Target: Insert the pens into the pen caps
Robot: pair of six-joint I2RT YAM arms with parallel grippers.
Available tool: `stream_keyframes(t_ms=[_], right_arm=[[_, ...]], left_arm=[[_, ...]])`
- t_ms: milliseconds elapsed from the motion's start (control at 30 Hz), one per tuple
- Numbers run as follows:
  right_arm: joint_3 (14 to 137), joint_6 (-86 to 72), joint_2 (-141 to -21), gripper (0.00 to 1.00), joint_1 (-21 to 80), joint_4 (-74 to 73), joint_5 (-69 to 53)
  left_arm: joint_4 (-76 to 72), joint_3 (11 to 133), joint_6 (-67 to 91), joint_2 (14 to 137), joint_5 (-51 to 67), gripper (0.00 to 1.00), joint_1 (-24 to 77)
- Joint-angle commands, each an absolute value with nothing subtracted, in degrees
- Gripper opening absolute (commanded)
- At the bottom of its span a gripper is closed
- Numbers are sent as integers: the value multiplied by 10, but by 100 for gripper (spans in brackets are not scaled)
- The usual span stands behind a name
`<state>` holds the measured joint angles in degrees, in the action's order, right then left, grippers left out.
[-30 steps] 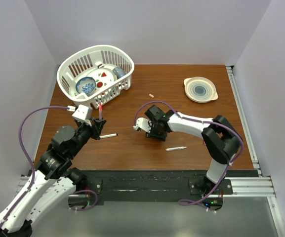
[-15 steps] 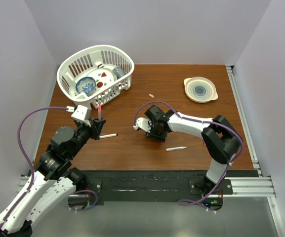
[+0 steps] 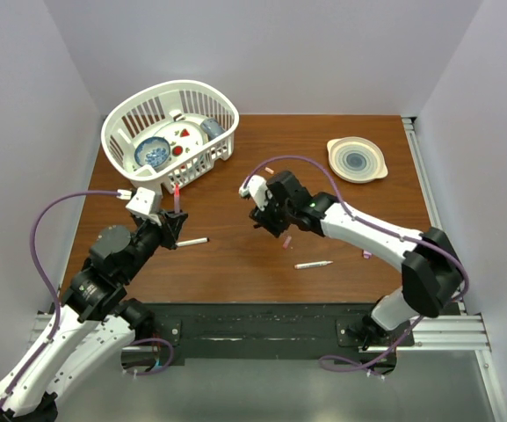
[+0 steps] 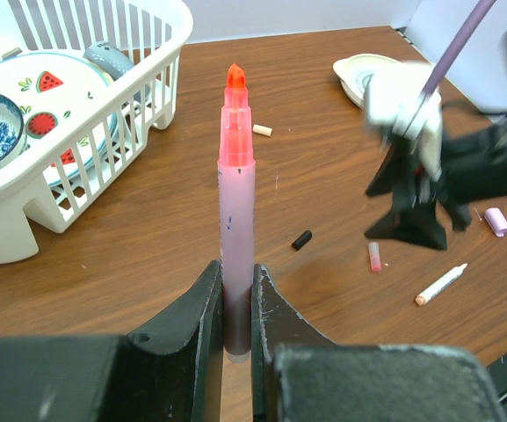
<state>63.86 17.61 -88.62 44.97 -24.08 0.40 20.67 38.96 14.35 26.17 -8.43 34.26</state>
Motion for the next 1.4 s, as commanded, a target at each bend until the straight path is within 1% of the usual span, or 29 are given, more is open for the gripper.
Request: stream_keyframes(t_ms=[0, 33, 67, 100, 133, 167, 200, 267, 367, 433, 500, 567, 667, 733, 867, 900, 1000, 1367], right_arm=[[671, -103, -865, 55, 449, -200, 141], [705, -149, -870, 55, 447, -230, 165], [722, -191, -879, 54, 443, -297, 209], [739, -282, -883, 54, 441, -332, 229], [758, -322, -888, 54, 439, -363, 243], [759, -358, -888, 54, 435, -406, 247], [758, -440, -886, 56, 433, -423, 246], [742, -510, -882, 57, 418, -456, 232], [706, -609, -871, 53, 396, -473, 204], [688, -671, -877, 46, 383, -488, 194], [684, -709, -888, 46, 383, -509, 203], [681, -722, -909, 46, 377, -517, 201], [676, -727, -932, 46, 374, -484, 170], [677, -729, -942, 44, 374, -468, 159], [693, -747, -971, 41, 374, -489, 163], [695, -755, -976, 39, 374, -491, 163], [693, -765, -988, 37, 373, -480, 156], [707, -772, -1035, 38, 373, -461, 156]], left_arm=[[188, 389, 148, 255, -93, 0, 344], [188, 388, 148, 255, -94, 0, 344], [188, 388, 148, 255, -94, 0, 344], [188, 389, 148, 254, -94, 0, 344], [189, 389, 148, 255, -94, 0, 344], [189, 389, 148, 254, -94, 0, 344], [188, 389, 148, 255, -94, 0, 344], [189, 389, 148, 254, -95, 0, 344], [189, 389, 149, 251, -94, 0, 344], [187, 388, 149, 250, -93, 0, 344], [187, 388, 149, 254, -93, 0, 344], [189, 389, 149, 258, -91, 0, 344], [189, 389, 149, 260, -90, 0, 344], [190, 389, 149, 260, -90, 0, 344], [189, 389, 149, 256, -92, 0, 344], [191, 389, 149, 254, -93, 0, 344], [190, 388, 149, 251, -95, 0, 344], [189, 389, 147, 255, -91, 0, 344]])
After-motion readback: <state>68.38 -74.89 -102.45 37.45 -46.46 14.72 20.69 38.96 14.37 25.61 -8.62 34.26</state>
